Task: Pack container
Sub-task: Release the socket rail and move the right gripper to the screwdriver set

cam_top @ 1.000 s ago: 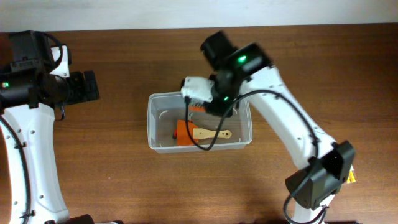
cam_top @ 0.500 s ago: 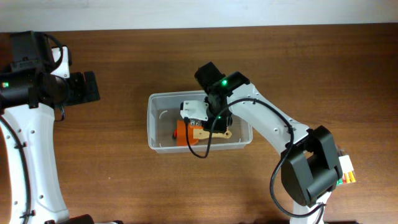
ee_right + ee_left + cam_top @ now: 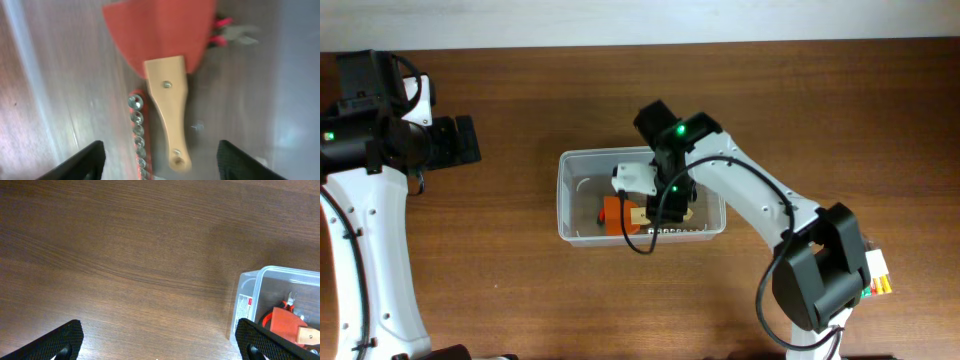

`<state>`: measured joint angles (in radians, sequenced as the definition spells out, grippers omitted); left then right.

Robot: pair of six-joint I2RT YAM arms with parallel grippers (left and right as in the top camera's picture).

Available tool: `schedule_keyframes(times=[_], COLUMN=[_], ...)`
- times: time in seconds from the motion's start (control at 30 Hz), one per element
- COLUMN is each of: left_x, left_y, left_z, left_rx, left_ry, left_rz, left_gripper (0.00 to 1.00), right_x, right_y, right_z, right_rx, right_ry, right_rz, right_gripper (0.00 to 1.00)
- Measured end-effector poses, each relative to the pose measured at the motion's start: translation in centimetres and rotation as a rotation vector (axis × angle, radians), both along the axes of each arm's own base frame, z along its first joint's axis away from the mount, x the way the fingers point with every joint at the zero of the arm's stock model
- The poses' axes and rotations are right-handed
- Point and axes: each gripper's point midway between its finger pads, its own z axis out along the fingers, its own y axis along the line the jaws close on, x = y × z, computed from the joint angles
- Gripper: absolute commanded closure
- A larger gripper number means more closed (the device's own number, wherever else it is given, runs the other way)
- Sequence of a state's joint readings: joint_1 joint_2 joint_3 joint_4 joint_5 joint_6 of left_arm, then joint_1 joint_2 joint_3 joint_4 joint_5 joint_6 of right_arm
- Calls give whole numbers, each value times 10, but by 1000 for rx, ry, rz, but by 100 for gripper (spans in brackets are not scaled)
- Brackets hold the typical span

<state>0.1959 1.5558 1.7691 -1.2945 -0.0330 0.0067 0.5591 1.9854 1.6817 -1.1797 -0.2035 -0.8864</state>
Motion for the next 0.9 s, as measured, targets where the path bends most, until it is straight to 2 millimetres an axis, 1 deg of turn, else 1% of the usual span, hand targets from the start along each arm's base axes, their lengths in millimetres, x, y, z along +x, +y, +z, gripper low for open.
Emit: schedule_keyframes(times=[0.03,0.1,0.13,0.2,0.27,0.3,0.33,0.4,0.43,0.5,0.57,0.6,0.67,0.77,0.83,0.87,0.9], left_x=[0,0,0,0,0,0,0,0,0,0,0,0,0,0,1,1,1], left_y=[0,0,0,0,0,0,0,0,0,0,0,0,0,0,0,0,0], left_z=[0,0,0,0,0,0,0,0,0,0,0,0,0,0,0,0,0], left_rx=[0,0,0,0,0,0,0,0,0,0,0,0,0,0,1,1,1], left_ry=[0,0,0,0,0,0,0,0,0,0,0,0,-1,-1,-3,-4,-3], left_rz=[0,0,0,0,0,0,0,0,0,0,0,0,0,0,0,0,0], left_gripper=[1,1,1,1,1,1,1,1,1,1,1,1,1,1,1,1,1], right_x=[6,23,34,50,66,70,74,76,75,69,59,57,55,43,23,13,-4], right_y=[0,1,1,-10,-36,-54,-78,-124,-149,-197,-235,-251,-275,-299,-311,-314,-318], right_z=[11,42,61,98,139,156,172,190,196,197,192,190,189,185,187,189,193], right_rx=[-1,4,18,32,62,72,81,82,75,46,8,3,8,8,12,16,22], right_ry=[-20,-84,-135,-200,-249,-261,-267,-261,-252,-217,-164,-151,-134,-102,-88,-87,-90], right_rz=[-22,-73,-111,-227,-412,-511,-633,-837,-944,-1135,-1285,-1342,-1434,-1530,-1588,-1607,-1637], right_gripper=[1,1,1,1,1,1,1,1,1,1,1,1,1,1,1,1,1])
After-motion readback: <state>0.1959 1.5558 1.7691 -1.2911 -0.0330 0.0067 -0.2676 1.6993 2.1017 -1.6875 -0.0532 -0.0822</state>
